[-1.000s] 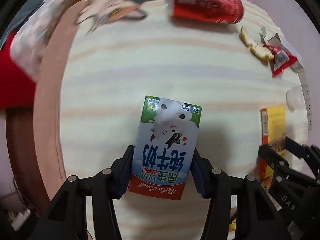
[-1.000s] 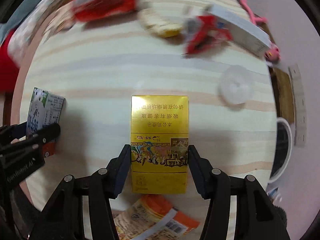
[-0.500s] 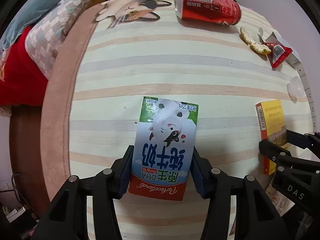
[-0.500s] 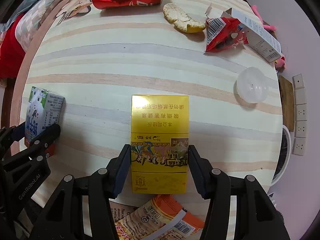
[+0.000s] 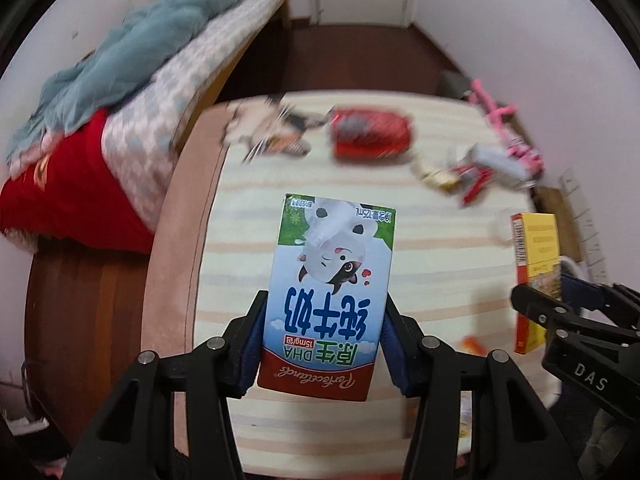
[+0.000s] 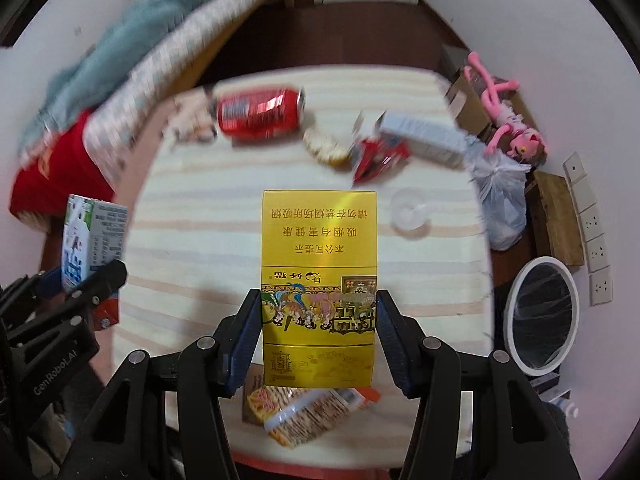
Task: Collect trash
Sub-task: 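Carry the yellow box and milk carton to the white bin and release both, then move both tools back over the table, then grasp the clear plastic lid with the right gripper while the left grasps the orange snack bag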
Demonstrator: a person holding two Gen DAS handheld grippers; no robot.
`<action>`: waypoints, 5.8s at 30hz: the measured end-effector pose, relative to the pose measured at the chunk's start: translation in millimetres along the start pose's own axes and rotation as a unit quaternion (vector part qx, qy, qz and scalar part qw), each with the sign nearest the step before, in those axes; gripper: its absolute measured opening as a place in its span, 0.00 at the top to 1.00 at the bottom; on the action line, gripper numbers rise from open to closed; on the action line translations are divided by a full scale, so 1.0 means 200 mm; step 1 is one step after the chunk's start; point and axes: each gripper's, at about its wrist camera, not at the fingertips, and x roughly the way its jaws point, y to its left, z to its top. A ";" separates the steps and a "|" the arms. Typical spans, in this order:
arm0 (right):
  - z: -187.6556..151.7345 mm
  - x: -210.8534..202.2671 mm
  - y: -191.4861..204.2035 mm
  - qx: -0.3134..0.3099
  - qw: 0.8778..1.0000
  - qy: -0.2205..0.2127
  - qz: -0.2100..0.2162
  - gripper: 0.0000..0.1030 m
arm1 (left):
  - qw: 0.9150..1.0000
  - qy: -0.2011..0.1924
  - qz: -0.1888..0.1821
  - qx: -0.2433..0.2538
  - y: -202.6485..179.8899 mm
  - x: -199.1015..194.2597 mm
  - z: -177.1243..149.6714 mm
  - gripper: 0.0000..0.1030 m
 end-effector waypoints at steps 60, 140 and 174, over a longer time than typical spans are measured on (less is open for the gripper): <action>-0.80 0.52 -2.75 0.381 0.917 0.099 -0.072 0.00 | 0.903 0.200 -0.085 0.370 -2.67 1.07 0.05 0.04; 0.29 0.64 -0.55 0.072 0.995 0.074 0.003 0.58 | 0.989 0.103 0.104 0.018 -0.02 0.69 0.01 0.02; -0.56 0.32 -0.64 0.112 0.988 0.108 0.022 0.58 | 0.975 0.127 -0.013 0.184 -0.65 0.58 -0.35 0.56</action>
